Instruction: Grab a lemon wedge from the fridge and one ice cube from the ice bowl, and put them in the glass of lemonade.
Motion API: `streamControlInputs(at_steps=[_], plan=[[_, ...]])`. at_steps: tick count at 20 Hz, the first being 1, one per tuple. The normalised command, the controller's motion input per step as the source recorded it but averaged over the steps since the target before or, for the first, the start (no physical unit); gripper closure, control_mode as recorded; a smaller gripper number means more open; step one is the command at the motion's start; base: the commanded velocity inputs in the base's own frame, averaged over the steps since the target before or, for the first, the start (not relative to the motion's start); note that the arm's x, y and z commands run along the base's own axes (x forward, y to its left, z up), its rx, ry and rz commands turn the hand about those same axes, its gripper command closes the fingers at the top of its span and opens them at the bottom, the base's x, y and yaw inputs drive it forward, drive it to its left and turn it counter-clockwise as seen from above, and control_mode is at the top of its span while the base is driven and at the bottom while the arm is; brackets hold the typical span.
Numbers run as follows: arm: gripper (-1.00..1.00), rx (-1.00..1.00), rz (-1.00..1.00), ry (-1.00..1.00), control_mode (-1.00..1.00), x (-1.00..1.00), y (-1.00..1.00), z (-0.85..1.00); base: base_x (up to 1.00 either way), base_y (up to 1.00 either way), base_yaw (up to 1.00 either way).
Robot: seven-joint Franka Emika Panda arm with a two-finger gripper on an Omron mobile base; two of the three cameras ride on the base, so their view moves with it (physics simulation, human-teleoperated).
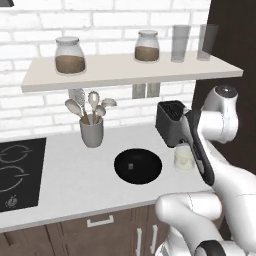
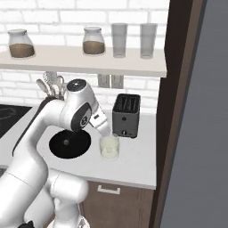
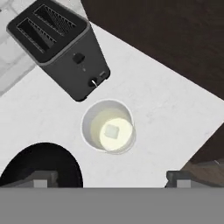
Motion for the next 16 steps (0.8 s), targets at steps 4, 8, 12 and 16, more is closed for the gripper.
streamControlInputs(at_steps=[4,8,12,16], plan=[[-1.00,0.00,-0.01,-0.04,1.00,-0.50,-0.18,-0.10,-0.50,-0.31,0.00],[-1.00,0.00,0.00,0.00,1.00,0.00,0.00,0.00,-1.00,-0.69,0.00],[-1.00,0.00,0.00,0.00,1.00,0.00,0.00,0.00,-1.00,-0.76,0.00],[-1.00,0.00,0.00,0.00,1.00,0.00,0.00,0.00,-1.00,-0.58,0.18]])
